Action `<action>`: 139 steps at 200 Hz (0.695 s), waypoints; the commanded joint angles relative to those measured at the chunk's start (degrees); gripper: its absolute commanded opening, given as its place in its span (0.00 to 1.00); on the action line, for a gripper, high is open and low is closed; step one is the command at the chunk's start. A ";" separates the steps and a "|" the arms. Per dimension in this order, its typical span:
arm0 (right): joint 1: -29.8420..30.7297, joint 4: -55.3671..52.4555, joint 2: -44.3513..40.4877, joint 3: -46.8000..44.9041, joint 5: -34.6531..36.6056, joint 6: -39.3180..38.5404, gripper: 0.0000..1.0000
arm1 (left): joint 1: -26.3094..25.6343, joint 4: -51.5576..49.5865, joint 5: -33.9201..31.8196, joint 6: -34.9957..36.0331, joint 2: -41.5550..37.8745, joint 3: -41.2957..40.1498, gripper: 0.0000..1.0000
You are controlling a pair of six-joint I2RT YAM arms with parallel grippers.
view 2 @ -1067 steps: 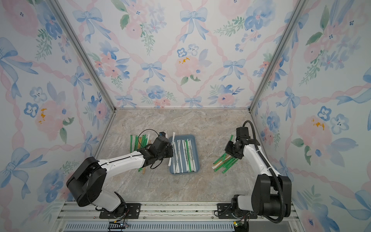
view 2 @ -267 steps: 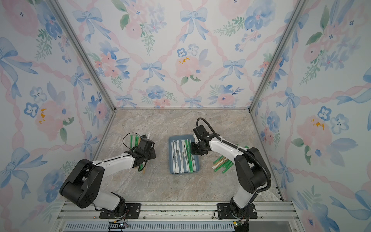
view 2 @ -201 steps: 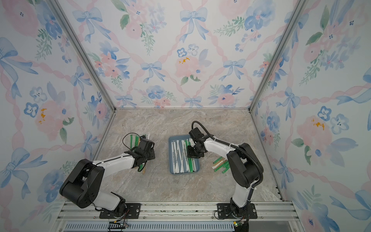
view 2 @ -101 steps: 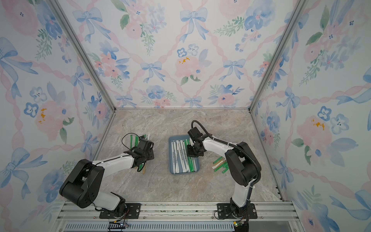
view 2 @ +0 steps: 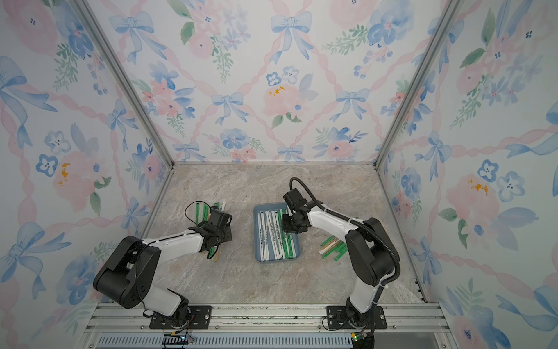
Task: Put the straws into the storage box
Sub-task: Adjust the straw in the storage box, then pick up the straw from the center of the board.
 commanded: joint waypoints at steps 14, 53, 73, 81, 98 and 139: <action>0.30 0.17 -3.32 -0.43 1.13 0.20 0.31 | 0.46 -1.16 -1.03 0.79 1.13 -0.61 0.33; -0.72 0.25 -6.50 -1.45 1.72 0.04 0.31 | 0.40 -1.12 0.46 0.33 2.85 -0.74 0.18; -2.37 0.46 -7.94 -2.72 1.51 0.20 0.31 | 0.35 -1.07 0.94 0.01 3.07 -0.65 0.10; -3.05 0.39 -8.47 -3.28 1.43 0.17 0.31 | 0.34 -1.11 1.00 0.03 3.00 -0.60 0.08; -4.58 0.29 -9.70 -4.38 1.46 0.06 0.31 | 0.38 -1.10 1.22 -0.01 2.55 -0.43 0.03; -8.25 -0.36 -12.35 -6.59 1.27 -0.20 0.31 | -0.19 -1.10 3.12 -0.46 1.06 1.53 0.00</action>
